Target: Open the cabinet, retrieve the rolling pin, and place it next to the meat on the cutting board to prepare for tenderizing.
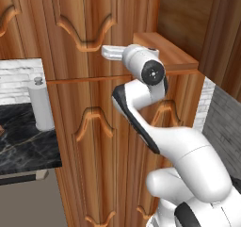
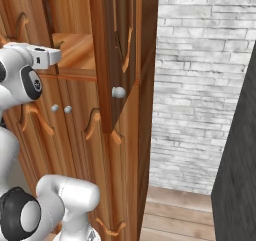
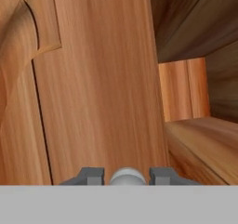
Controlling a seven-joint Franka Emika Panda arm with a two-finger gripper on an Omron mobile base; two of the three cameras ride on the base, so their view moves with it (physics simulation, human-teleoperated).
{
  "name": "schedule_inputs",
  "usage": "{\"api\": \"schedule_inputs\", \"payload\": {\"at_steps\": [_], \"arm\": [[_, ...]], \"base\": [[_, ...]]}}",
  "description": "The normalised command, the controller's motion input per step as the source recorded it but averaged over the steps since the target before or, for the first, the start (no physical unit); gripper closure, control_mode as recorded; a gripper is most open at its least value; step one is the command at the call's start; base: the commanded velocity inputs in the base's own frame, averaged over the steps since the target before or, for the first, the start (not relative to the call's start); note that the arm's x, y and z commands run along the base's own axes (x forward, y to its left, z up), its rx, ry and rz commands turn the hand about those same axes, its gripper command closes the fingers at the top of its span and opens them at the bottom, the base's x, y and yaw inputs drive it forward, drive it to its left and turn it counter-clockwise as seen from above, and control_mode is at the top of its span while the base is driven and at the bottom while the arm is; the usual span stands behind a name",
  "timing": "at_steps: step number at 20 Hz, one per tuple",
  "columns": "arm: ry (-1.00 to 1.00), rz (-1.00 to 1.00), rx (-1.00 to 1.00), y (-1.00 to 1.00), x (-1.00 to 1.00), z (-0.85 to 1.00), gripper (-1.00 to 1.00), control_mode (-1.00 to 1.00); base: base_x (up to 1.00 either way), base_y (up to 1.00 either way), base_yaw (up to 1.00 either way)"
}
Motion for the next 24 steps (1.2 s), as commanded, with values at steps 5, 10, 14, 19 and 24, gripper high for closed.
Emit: {"api": "schedule_inputs", "payload": {"at_steps": [5,10,14,19,24], "arm": [[0.0,0.01,0.0,0.02,0.0,0.0,1.0,-1.0],[0.0,0.0,0.0,0.1,-0.03,0.0,1.0,-1.0],[0.0,0.0,0.0,0.09,-0.23,0.0,1.0,-1.0],[0.0,0.0,0.0,0.1,-0.55,0.0,1.0,-1.0],[0.0,0.0,0.0,0.2,-0.67,0.0,1.0,-1.0]], "base": [[0.0,0.0,0.0],[0.0,0.0,0.0],[0.0,0.0,0.0],[0.0,0.0,0.0],[0.0,0.0,0.0]]}}
